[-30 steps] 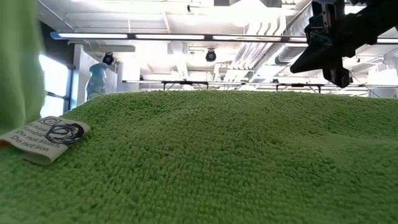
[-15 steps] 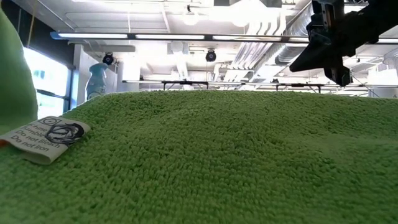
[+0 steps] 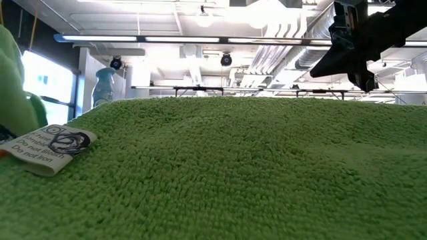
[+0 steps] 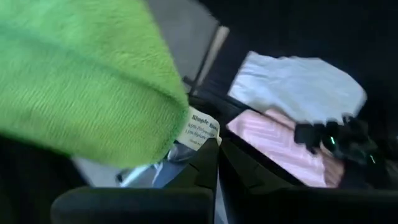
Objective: Sort microfiber towel by color & place in baskets
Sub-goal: Put the green towel into the left transparent bin
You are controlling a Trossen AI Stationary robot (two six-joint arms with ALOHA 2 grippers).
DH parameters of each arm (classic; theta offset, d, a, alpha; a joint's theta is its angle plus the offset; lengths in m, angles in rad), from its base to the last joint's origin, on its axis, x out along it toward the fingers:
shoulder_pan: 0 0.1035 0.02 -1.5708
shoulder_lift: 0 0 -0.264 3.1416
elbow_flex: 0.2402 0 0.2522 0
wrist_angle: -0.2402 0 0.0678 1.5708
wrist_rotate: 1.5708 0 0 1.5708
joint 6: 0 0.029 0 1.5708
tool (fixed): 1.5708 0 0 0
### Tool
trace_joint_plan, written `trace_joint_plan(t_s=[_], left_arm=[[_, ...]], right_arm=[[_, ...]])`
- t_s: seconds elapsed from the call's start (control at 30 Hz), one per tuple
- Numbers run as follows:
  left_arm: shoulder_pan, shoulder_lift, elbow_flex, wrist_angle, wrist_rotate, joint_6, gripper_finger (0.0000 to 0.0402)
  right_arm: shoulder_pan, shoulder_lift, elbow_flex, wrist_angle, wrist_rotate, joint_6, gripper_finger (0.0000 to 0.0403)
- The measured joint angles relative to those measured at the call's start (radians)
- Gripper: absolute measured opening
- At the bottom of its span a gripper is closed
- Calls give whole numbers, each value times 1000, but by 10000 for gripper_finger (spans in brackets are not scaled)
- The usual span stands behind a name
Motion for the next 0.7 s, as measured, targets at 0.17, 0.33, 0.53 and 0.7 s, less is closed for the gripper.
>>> trace_joint_plan(t_s=[0.17, 0.33, 0.53, 0.7], left_arm=[[12, 7, 9, -166, 5, -53, 1], [48, 2, 8, -432, -184, -4, 0], [125, 4, -2, -721, -300, -1, 0], [170, 12, 0, -736, -334, 202, 0]], right_arm=[[0, 0, 0, 0, 0, -6, 0], [-1, 7, 0, 0, 2, -8, 0], [0, 62, 1, 28, -3, -7, 0], [0, 131, 0, 57, -12, -5, 0]])
